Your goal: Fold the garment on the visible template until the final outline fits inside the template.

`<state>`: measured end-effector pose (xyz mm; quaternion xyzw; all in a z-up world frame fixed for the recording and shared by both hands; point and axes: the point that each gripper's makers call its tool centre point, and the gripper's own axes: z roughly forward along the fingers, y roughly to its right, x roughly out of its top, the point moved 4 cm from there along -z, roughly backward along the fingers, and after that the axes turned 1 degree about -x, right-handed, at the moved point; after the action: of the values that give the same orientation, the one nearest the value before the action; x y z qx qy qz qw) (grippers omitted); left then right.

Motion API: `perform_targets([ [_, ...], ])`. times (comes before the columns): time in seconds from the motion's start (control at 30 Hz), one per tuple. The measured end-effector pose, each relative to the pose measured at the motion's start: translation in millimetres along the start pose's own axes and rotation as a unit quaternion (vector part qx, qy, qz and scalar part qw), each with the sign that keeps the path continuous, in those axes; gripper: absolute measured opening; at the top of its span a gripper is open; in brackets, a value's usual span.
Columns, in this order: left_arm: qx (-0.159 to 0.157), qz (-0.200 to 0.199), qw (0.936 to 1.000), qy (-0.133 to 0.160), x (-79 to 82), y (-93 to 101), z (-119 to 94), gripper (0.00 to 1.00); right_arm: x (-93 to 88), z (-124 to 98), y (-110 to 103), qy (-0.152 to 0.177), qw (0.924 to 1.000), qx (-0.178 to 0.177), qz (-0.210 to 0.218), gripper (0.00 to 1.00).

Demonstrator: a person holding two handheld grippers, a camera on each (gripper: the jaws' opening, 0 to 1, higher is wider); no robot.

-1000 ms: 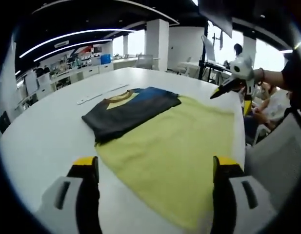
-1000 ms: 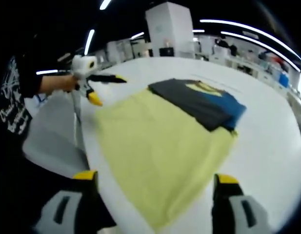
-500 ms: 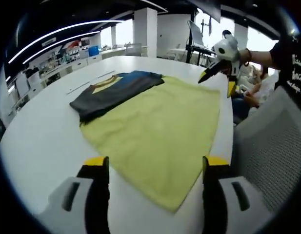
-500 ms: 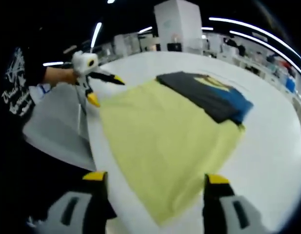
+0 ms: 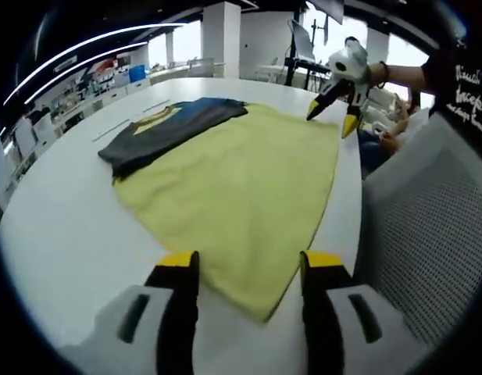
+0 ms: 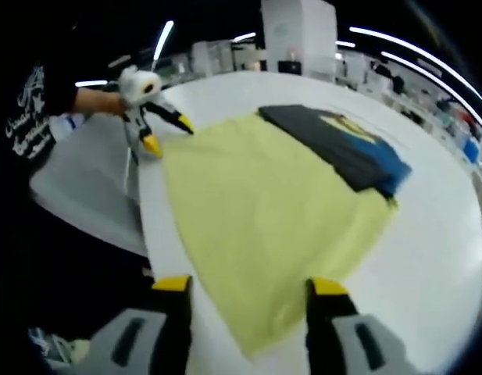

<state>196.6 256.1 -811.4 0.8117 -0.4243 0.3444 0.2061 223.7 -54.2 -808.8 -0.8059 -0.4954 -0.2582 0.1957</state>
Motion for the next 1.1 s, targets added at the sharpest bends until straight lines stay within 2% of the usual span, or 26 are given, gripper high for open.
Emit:
perform_targets([
  [0.13,0.005,0.003,1.0000,0.003,0.3,-2.3,-1,0.47,-4.7,1,2,-0.015,0.9998,-0.005,-0.015,0.51],
  [0.27,0.011,0.003,0.9999,-0.001,0.8,-6.7,0,0.43,-6.3,0,9,-0.014,0.9997,-0.015,-0.011,0.39],
  [0.43,-0.001,0.016,0.9998,-0.010,1.5,-2.6,0,0.38,-8.9,-1,6,-0.028,0.9992,-0.004,-0.027,0.45],
  [0.6,-0.010,0.023,0.9995,-0.016,1.5,-1.6,0,0.36,-10.0,-1,9,-0.031,0.9988,-0.008,-0.039,0.41],
  [0.77,-0.027,0.039,0.9984,-0.029,-0.5,-2.1,-1,0.37,-12.6,-1,2,-0.035,0.9980,0.015,-0.051,0.52],
  [0.87,-0.028,0.041,0.9983,-0.032,0.0,-3.0,-1,0.37,-12.6,-1,8,-0.039,0.9971,-0.006,-0.065,0.44],
  [0.97,-0.027,0.038,0.9984,-0.032,-0.2,-4.5,-1,0.35,-11.5,-1,8,-0.037,0.9974,-0.007,-0.062,0.41],
  [1.1,-0.010,0.005,0.9997,-0.022,1.7,-10.7,-1,0.25,-11.8,-1,10,-0.032,0.9977,-0.010,-0.059,0.40],
])
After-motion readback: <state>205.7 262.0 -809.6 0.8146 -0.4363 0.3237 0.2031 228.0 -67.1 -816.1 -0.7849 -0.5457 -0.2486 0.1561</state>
